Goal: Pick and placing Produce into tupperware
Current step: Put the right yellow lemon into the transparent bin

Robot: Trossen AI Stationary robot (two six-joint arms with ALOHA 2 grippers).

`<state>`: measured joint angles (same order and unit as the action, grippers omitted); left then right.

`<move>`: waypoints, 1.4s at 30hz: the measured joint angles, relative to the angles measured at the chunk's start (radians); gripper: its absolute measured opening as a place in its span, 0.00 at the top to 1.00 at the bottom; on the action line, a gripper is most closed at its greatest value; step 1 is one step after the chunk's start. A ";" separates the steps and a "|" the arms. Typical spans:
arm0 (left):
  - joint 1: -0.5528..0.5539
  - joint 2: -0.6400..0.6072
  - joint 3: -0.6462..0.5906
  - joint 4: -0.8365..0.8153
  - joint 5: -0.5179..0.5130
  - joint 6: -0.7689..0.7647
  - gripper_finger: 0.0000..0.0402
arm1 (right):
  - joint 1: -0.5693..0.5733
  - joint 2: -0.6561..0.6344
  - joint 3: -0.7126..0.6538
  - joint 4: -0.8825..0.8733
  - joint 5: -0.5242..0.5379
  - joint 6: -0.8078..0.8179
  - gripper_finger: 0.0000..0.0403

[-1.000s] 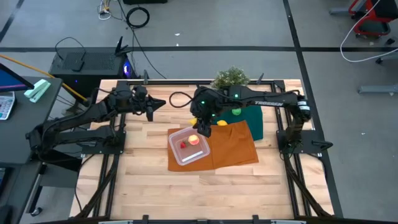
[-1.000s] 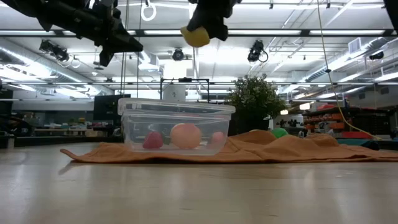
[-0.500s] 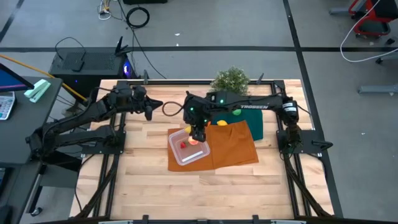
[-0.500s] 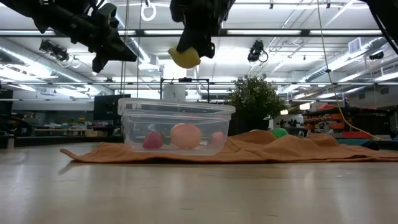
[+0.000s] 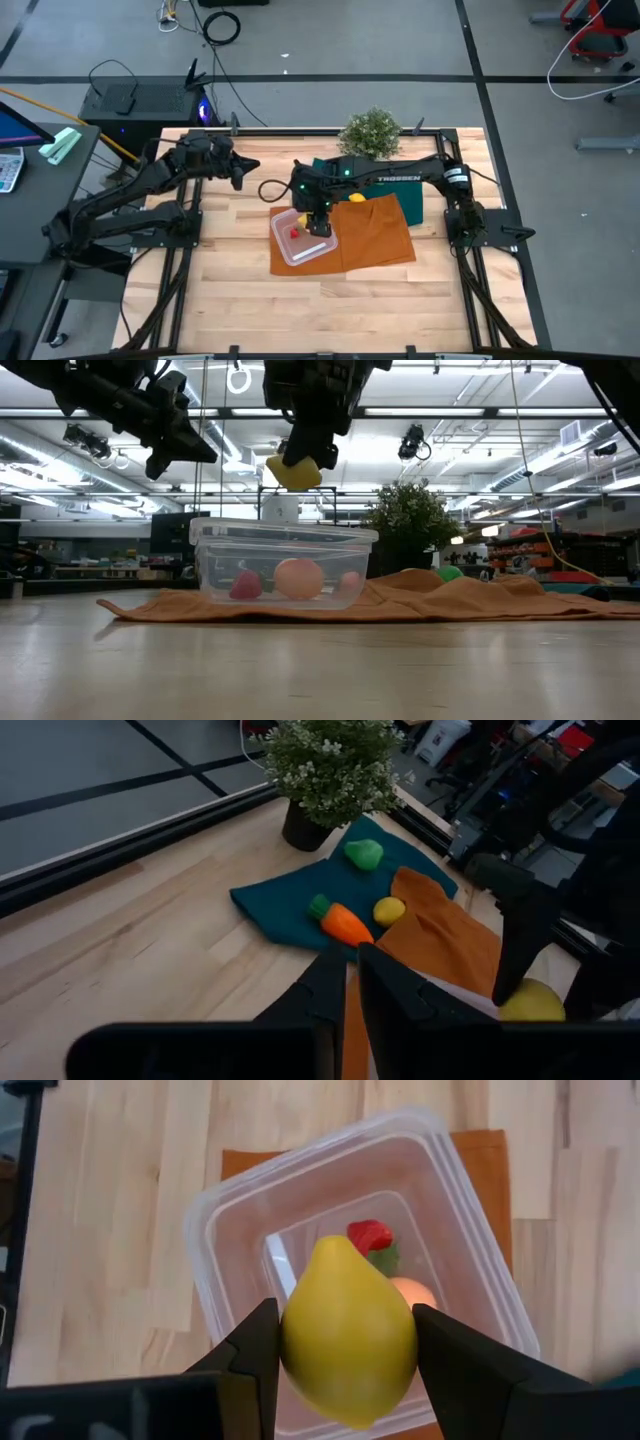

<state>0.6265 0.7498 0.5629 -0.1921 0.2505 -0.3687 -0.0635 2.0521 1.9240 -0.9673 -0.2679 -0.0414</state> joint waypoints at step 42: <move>0.056 -0.065 0.000 -0.015 0.069 0.015 0.93 | 0.093 0.201 -0.002 -0.047 0.109 -0.196 0.63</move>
<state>0.6823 0.6846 0.5629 -0.2075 0.3191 -0.3534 0.0297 2.2528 1.9224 -1.0140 -0.1589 -0.2375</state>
